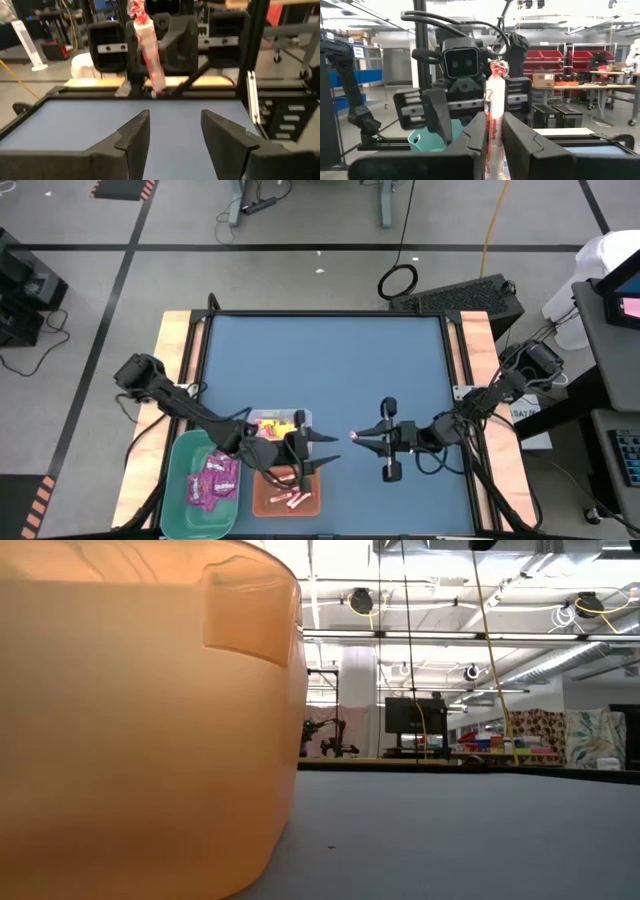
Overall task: Sort candy
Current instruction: Put the red candy into the orange bin
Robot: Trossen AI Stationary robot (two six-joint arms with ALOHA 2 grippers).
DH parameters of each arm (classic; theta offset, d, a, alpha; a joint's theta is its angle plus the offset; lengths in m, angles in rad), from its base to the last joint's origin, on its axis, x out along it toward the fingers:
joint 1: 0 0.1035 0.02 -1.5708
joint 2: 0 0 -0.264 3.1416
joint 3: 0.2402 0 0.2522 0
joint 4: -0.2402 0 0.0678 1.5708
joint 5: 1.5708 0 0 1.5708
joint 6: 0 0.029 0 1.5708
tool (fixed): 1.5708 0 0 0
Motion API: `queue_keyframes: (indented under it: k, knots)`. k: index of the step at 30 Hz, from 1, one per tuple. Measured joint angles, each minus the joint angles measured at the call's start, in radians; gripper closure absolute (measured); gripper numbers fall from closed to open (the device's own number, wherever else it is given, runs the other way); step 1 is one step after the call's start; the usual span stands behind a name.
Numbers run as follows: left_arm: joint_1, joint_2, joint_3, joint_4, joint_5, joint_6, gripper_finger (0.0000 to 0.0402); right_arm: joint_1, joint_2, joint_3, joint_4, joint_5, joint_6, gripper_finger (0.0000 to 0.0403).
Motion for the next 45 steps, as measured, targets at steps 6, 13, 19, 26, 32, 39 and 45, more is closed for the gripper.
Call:
queue_keyframes:
  k: [6, 13, 19, 26, 32, 39, 45]
  knots:
    - [0.033, 0.05, 0.0, 0.173, 0.0, 0.051, 0.0219, -0.011, 0.008, 0.0, 0.006, -0.016, -0.002, 0.0364]
    - [0.081, 0.095, 0.0, 0.241, 0.052, 0.028, 0.0219, -0.011, 0.008, 0.0, 0.001, -0.014, -0.02, 0.0364]
    - [0.113, 0.097, 0.0, 0.262, 0.151, 0.023, 0.0219, -0.017, 0.008, 0.0, 0.0, -0.012, -0.044, 0.0364]
    - [0.119, 0.097, 0.0, 0.267, 0.194, 0.023, 0.0219, -0.02, 0.008, 0.0, -0.001, -0.012, -0.045, 0.0364]
    - [0.129, 0.097, 0.0, 0.265, 0.231, 0.029, 0.0235, -0.027, 0.008, 0.0, -0.002, -0.013, -0.053, 0.0364]
    - [0.142, 0.097, 0.0, 0.253, 0.231, 0.026, 0.0274, -0.045, 0.008, 0.0, -0.02, -0.014, -0.04, 0.0364]
    - [0.141, 0.097, 0.0, 0.246, 0.231, 0.031, 0.0292, -0.044, 0.008, 0.0, -0.022, -0.017, -0.031, 0.0364]
